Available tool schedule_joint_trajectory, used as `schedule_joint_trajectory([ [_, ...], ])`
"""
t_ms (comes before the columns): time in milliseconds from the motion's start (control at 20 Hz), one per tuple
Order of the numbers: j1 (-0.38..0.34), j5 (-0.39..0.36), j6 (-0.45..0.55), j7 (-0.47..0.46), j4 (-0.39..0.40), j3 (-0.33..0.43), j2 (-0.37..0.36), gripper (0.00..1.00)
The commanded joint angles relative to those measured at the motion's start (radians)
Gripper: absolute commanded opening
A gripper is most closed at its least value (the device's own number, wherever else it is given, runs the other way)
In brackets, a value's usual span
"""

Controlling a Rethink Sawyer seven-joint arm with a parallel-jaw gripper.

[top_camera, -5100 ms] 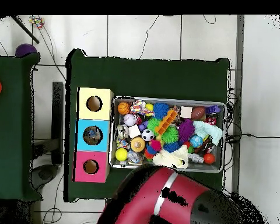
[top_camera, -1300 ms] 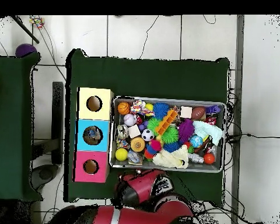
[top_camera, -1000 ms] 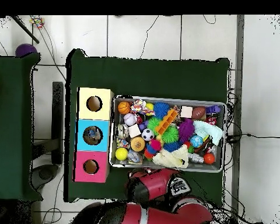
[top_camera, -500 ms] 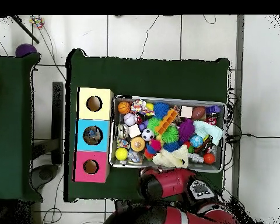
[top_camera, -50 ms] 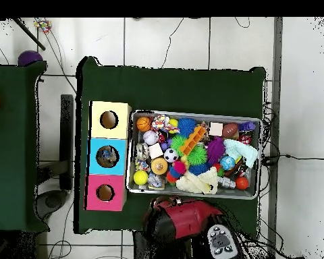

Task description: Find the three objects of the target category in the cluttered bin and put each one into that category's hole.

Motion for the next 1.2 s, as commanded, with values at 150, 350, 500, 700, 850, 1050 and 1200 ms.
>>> schedule_joint_trajectory([
  [150,0.003,0.125,0.152,0.07,0.09,0.104,-0.245,1.0],
  [350,-0.008,0.167,0.248,0.021,0.044,0.12,-0.271,1.0],
  [500,-0.026,0.157,0.235,0.0,-0.021,0.141,-0.226,1.0],
  [700,-0.02,0.1,0.139,0.019,-0.136,0.124,-0.087,1.0],
  [850,0.008,0.076,0.104,0.048,-0.222,0.084,-0.006,1.0],
  [1050,0.02,0.078,0.095,0.056,-0.286,0.074,0.05,1.0],
  [1200,0.036,0.082,0.092,0.069,-0.316,0.061,0.075,1.0],
])
